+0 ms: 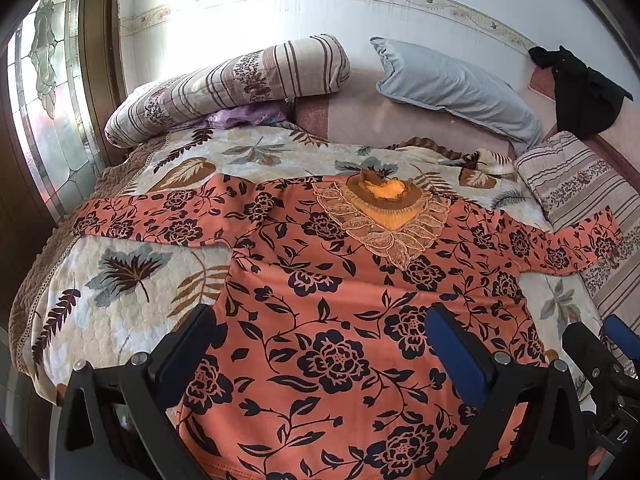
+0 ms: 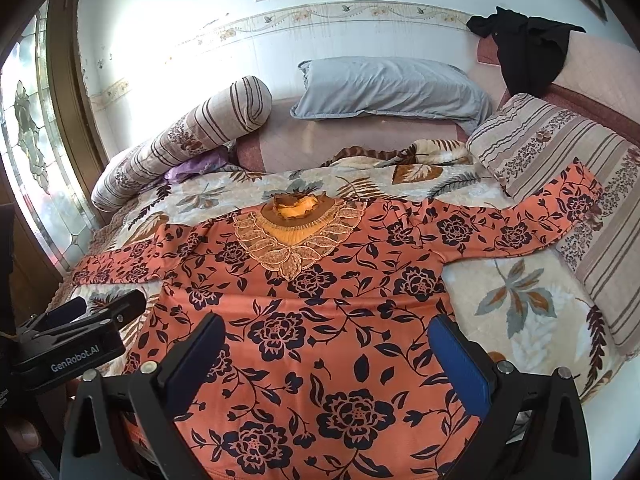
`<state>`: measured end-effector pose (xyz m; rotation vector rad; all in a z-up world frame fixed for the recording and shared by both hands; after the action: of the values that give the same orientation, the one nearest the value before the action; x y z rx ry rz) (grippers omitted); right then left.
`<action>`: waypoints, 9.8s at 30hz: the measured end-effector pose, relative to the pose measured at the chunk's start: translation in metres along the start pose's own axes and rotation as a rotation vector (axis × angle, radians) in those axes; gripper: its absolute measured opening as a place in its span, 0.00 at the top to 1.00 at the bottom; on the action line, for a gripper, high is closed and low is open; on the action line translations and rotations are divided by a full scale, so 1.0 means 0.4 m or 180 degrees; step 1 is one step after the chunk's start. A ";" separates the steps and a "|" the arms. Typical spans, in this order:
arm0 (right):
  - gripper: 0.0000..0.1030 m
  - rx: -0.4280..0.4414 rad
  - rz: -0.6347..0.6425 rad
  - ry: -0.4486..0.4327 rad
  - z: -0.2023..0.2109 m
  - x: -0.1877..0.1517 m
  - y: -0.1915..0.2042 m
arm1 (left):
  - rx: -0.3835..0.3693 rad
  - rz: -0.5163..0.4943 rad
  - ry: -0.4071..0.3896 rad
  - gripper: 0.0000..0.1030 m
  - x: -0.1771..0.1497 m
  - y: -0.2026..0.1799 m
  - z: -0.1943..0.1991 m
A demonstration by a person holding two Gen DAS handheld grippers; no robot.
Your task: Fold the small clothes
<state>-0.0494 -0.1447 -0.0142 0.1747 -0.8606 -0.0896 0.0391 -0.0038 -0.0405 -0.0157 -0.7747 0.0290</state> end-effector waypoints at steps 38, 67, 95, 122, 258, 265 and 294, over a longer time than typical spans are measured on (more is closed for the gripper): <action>0.95 -0.2212 -0.1237 0.0091 -0.421 0.437 -1.111 | 0.0184 0.0378 0.0809 0.00 -0.108 0.171 -0.344; 0.14 0.1153 -0.0879 0.0671 -0.569 0.074 0.065 | 0.0088 0.0920 0.0561 0.00 -0.121 0.424 -0.254; 0.14 0.1060 -0.1773 0.0372 -0.516 0.002 -0.363 | -0.0192 0.0011 0.0208 0.94 0.265 0.098 -0.513; 0.04 0.0506 -0.0444 0.0278 -0.493 -0.056 -0.147 | -0.0259 0.2645 -0.0198 0.28 0.090 0.840 -0.417; 0.14 0.1255 -0.1486 0.0679 -0.202 -0.189 -0.249 | -0.0337 0.0343 0.0259 0.11 -0.132 0.214 -0.140; 0.14 0.1037 -0.1507 0.1269 -0.262 -0.299 -0.237 | -0.0163 0.0097 0.0724 0.11 -0.228 0.173 -0.168; 0.13 0.1755 -0.1817 0.0935 -0.558 0.163 -0.119 | 0.0040 0.0546 0.0475 0.10 -0.276 0.350 -0.139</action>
<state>0.1624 -0.1753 -0.1172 0.9282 -0.5037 -0.3507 -0.0036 0.1325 -0.1608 -0.0716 -0.6223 0.1936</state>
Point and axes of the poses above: each gripper's, at about its wrist camera, not at the fingertips, and z roughly against the way its jaws point, y to its left, x to its top, the point moved 6 cm from there along -z, roughly the way its jaws point, and after that the axes turned 3 degrees about -z, right-handed, at the moved point
